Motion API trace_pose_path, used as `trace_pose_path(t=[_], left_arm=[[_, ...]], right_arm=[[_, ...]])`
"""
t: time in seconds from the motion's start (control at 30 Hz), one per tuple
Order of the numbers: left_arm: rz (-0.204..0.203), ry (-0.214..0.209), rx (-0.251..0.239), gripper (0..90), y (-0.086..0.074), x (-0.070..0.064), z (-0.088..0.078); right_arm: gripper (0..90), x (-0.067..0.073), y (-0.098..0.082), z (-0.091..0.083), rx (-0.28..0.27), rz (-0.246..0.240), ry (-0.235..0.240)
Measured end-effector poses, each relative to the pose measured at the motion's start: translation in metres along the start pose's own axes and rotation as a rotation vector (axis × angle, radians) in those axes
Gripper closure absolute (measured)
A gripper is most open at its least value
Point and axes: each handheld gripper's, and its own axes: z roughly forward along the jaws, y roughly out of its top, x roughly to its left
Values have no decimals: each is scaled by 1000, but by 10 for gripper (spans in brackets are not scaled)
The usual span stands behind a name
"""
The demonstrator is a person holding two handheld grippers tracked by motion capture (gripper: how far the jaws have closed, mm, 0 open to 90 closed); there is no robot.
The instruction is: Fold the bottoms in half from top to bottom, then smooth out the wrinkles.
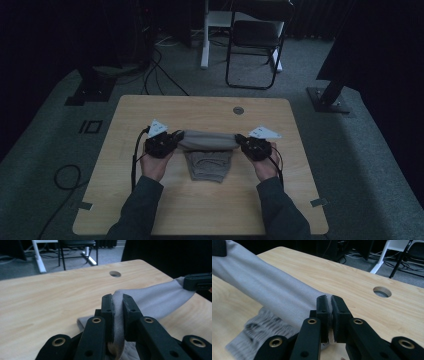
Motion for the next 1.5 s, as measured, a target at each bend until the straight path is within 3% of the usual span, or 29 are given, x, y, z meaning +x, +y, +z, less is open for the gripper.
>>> trace_pose_path(t=[0.07,0.13,0.2,0.3,0.4,0.53,0.63,0.7,0.87,1.13,1.5], left_arm=[[1,-15,6,815,-8,-3,-4],[-20,-60,7,795,-21,-6,-10],[-33,-88,12,724,-34,-7,-15],[-32,-73,43,611,-49,-3,-18],[-55,-67,73,605,-60,1,-17],[-54,-63,104,591,-66,1,-13],[-33,-46,167,563,-75,-8,-6],[-38,-60,186,555,-85,-11,-6],[-41,-48,241,546,-107,-11,-1],[-16,-35,258,546,-111,-14,5],[15,0,276,545,-116,-21,12]], right_arm=[[857,3,-6,-5,1,-4,4],[855,9,-17,-12,7,2,20],[828,13,-28,-17,24,6,40],[637,14,-42,-25,32,29,54],[604,12,-49,-30,44,51,55],[574,13,-56,-28,82,50,51],[556,18,-64,-19,128,79,60],[546,23,-71,-15,151,102,75],[531,36,-86,-9,213,71,92],[533,37,-88,-6,219,67,76],[543,44,-90,5,247,22,68]])
